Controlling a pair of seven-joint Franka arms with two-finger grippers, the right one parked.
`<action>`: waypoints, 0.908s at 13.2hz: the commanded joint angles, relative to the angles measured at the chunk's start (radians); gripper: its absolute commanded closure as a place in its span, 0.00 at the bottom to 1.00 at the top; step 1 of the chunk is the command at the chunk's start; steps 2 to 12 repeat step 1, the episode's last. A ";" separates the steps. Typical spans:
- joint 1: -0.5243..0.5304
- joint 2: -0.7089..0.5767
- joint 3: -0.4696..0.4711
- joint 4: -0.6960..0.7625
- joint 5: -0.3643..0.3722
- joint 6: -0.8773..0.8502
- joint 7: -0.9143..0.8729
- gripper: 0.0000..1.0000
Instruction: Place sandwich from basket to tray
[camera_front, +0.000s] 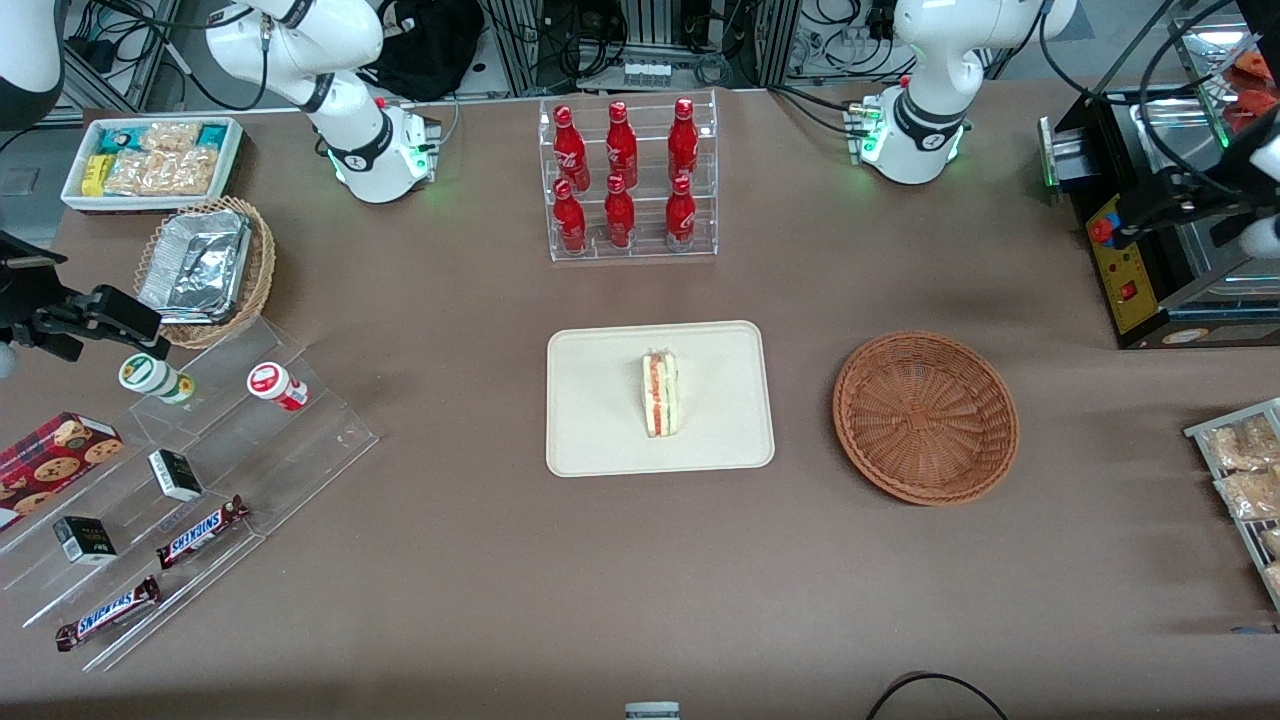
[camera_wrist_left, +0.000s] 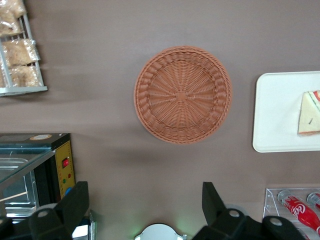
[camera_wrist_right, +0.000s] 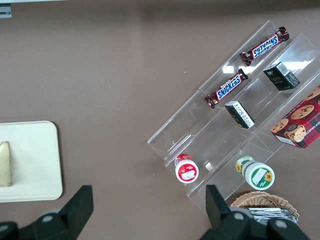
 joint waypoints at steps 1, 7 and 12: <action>0.005 0.009 0.002 0.022 -0.008 -0.006 -0.002 0.00; 0.005 0.009 0.002 0.022 -0.008 -0.006 -0.002 0.00; 0.005 0.009 0.002 0.022 -0.008 -0.006 -0.002 0.00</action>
